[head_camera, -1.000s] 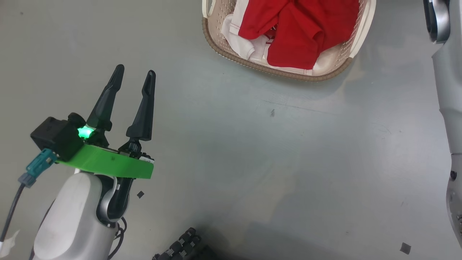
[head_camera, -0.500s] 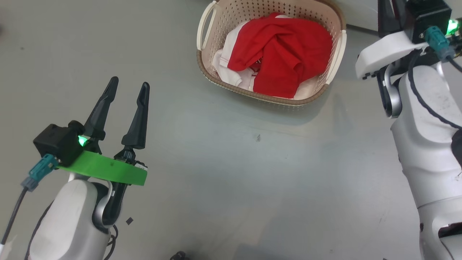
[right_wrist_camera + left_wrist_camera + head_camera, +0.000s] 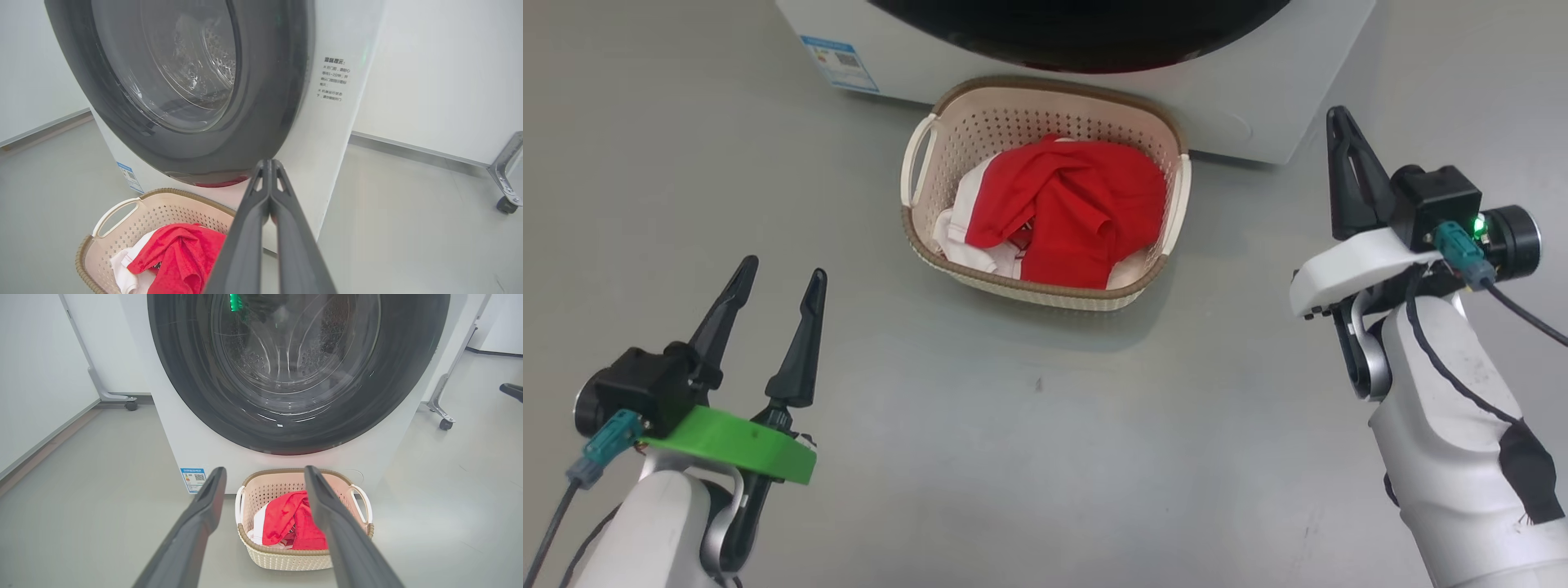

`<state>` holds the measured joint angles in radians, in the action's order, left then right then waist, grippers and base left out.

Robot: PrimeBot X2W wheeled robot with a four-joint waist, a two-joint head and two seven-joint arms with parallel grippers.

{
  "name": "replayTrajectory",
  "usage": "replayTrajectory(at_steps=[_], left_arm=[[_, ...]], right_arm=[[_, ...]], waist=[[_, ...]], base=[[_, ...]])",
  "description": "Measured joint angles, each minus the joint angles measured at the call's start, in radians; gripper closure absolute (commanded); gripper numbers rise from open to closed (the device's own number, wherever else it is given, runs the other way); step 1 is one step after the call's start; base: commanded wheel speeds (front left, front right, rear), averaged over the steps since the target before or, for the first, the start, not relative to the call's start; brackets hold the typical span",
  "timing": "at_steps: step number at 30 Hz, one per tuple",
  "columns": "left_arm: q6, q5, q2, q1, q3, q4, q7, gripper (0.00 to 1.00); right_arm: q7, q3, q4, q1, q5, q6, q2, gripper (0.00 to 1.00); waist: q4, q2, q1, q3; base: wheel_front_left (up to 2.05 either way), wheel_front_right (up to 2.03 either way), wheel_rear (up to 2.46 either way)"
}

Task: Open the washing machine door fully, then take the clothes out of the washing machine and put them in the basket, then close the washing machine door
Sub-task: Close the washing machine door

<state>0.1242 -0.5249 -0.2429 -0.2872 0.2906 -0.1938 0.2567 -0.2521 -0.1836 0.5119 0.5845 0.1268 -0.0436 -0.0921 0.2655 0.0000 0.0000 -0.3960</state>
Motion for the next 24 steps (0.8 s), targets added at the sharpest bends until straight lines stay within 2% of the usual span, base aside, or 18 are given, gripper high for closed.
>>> replayTrajectory(at_steps=[11, 24], left_arm=[[0.000, 0.021, -0.002, 0.129, -0.044, -0.016, 0.000, 0.00], [0.000, 0.053, 0.038, 0.243, -0.102, -0.018, 0.000, 0.00]], right_arm=[[0.000, 0.033, -0.105, -0.258, 0.051, 0.000, 0.016, 1.00], [0.000, 0.065, -0.223, -0.475, 0.066, 0.001, 0.026, 1.00]], waist=[[-0.106, 0.0000, 0.0000, 0.147], [-0.201, 0.0000, 0.0000, 0.298]], base=[[0.00, 0.00, 0.00], [0.00, 0.00, 0.00]])
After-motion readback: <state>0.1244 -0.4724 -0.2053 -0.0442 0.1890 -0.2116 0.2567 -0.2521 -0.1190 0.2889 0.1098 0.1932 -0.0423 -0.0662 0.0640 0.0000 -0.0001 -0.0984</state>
